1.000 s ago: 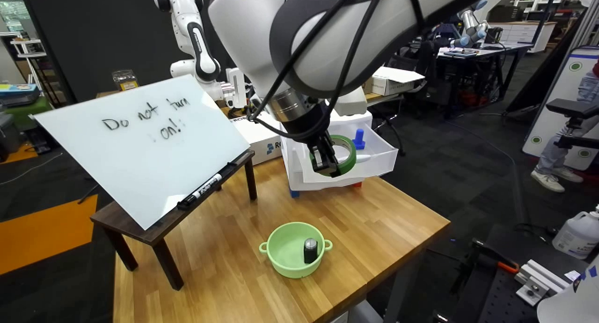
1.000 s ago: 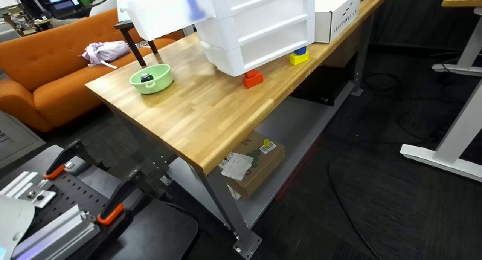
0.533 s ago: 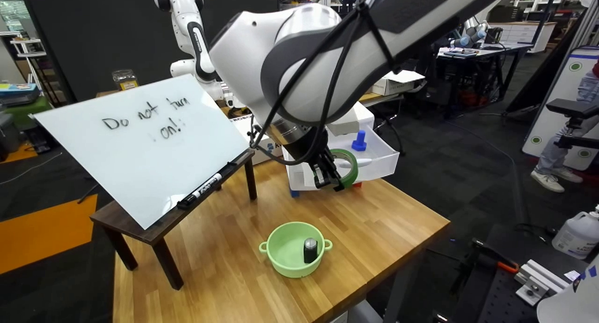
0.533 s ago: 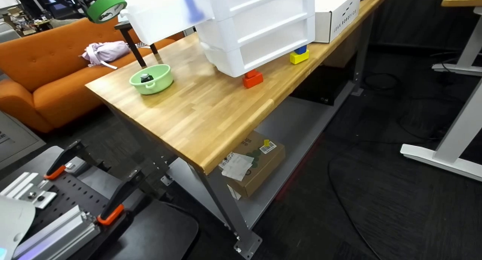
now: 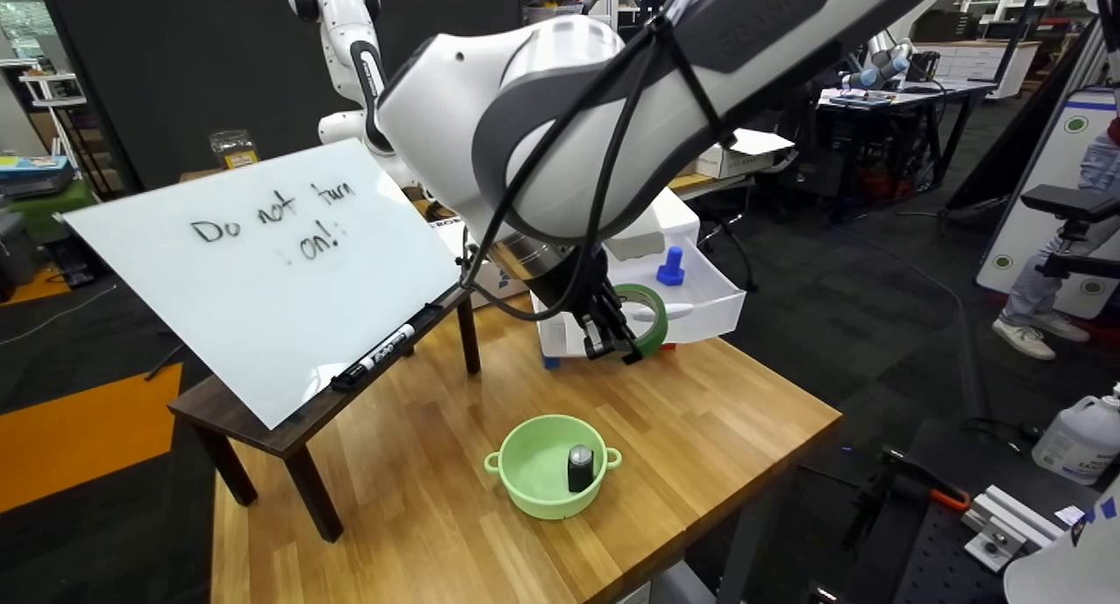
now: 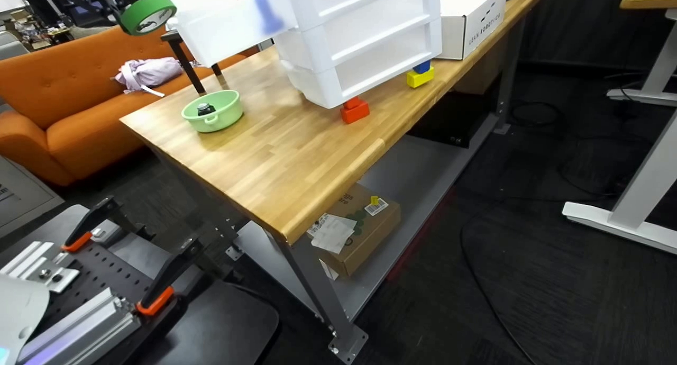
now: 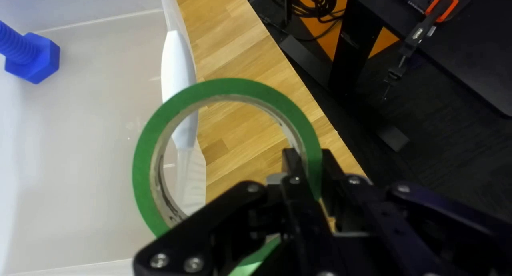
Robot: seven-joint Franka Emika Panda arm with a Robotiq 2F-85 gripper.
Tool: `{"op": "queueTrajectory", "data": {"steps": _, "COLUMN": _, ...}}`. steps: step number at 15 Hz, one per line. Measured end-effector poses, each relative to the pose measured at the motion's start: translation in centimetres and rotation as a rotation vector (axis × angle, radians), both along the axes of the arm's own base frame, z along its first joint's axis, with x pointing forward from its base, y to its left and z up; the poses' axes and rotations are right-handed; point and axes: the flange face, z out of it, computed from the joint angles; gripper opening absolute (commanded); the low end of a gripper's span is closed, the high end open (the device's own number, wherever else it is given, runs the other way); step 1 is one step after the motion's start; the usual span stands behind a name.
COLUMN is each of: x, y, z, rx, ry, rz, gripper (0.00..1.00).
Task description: Remove the masking tape from the object and put it on the table
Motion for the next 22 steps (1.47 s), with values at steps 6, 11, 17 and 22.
{"op": "queueTrajectory", "data": {"steps": 6, "x": 1.0, "y": 0.6, "z": 2.0, "rx": 0.007, "ry": -0.054, "rz": -0.021, "gripper": 0.04}}
{"op": "queueTrajectory", "data": {"steps": 11, "x": 0.3, "y": 3.1, "z": 4.9, "rx": -0.001, "ry": -0.105, "rz": 0.001, "gripper": 0.04}}
{"op": "queueTrajectory", "data": {"steps": 17, "x": -0.7, "y": 5.1, "z": 0.4, "rx": -0.041, "ry": -0.012, "rz": 0.041, "gripper": 0.04}}
{"op": "queueTrajectory", "data": {"steps": 22, "x": 0.0, "y": 5.7, "z": -2.9, "rx": -0.069, "ry": 0.072, "rz": 0.051, "gripper": 0.04}}
